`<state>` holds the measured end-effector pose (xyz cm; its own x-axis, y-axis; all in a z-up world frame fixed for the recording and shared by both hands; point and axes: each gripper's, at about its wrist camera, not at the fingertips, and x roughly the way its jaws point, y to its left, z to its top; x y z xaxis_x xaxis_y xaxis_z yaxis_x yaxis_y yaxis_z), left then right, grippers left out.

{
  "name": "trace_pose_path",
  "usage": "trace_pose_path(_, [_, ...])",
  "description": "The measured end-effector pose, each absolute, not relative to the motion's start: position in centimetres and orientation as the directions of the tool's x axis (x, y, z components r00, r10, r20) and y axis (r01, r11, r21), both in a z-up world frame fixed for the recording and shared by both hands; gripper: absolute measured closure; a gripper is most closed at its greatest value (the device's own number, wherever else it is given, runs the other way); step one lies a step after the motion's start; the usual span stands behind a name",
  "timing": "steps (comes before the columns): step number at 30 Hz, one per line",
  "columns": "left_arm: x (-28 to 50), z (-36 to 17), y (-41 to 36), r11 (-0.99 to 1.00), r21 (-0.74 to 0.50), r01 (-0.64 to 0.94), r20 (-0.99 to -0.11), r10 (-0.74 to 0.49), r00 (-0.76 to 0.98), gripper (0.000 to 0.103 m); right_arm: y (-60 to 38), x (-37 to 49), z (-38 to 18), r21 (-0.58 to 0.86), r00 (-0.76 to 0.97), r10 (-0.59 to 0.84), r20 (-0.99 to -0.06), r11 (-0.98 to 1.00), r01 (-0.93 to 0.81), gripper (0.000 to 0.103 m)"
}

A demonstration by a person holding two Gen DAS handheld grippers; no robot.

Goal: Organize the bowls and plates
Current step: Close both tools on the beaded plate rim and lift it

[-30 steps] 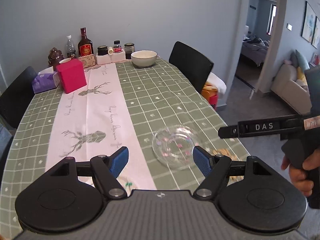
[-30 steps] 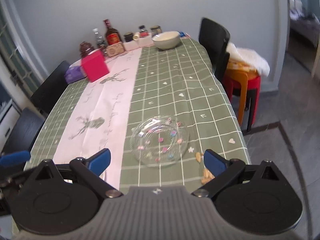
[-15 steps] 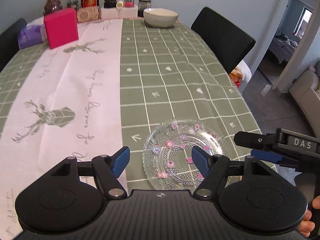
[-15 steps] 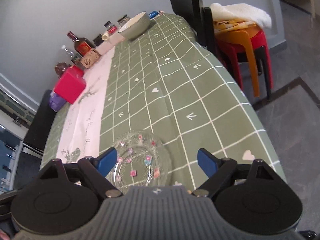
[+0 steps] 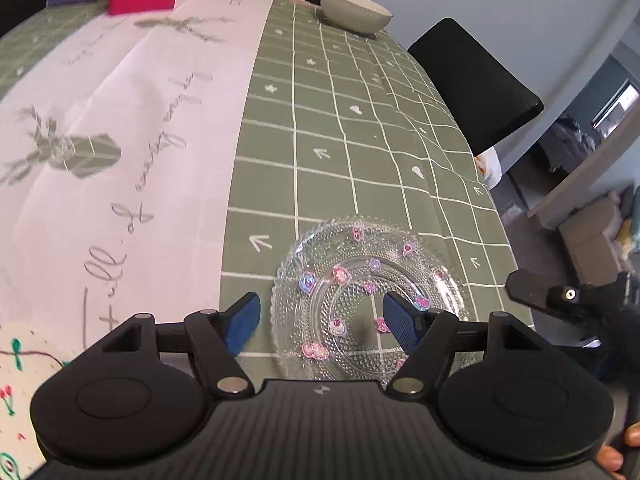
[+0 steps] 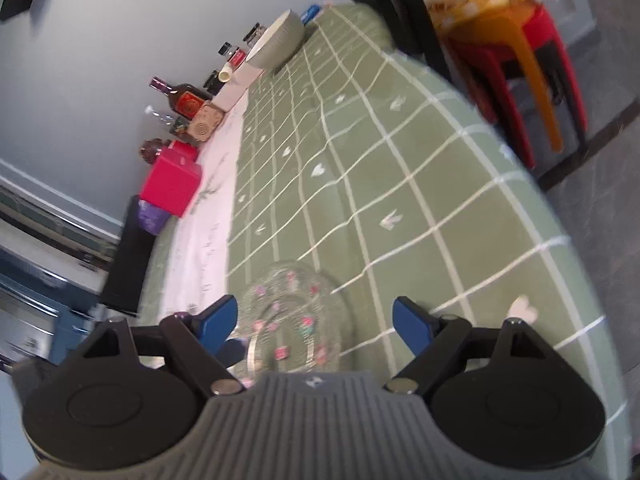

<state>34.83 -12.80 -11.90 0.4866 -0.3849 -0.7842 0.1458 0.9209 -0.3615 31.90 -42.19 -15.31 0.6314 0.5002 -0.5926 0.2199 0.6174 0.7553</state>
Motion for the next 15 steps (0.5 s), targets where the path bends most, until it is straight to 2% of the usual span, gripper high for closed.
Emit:
trace_pose_path(6, [34.9, -12.3, -11.9, 0.896, -0.426, 0.129, -0.749, -0.429, 0.506, 0.021, -41.5, 32.7, -16.0, 0.783, 0.627, 0.542, -0.559, 0.595, 0.182, 0.019])
trace_pose_path(9, [34.9, -12.4, -12.0, 0.895, -0.422, 0.143, -0.741, -0.431, 0.514, 0.021, -41.6, 33.2, -16.7, 0.828, 0.622, 0.593, -0.511, 0.533, 0.173, 0.019])
trace_pose_path(15, [34.7, -12.3, -13.0, 0.891, -0.386, 0.24, -0.748, -0.455, 0.484, 0.021, -40.4, 33.9, -16.5, 0.824, 0.596, 0.617, -0.513, 0.548, 0.142, 0.018])
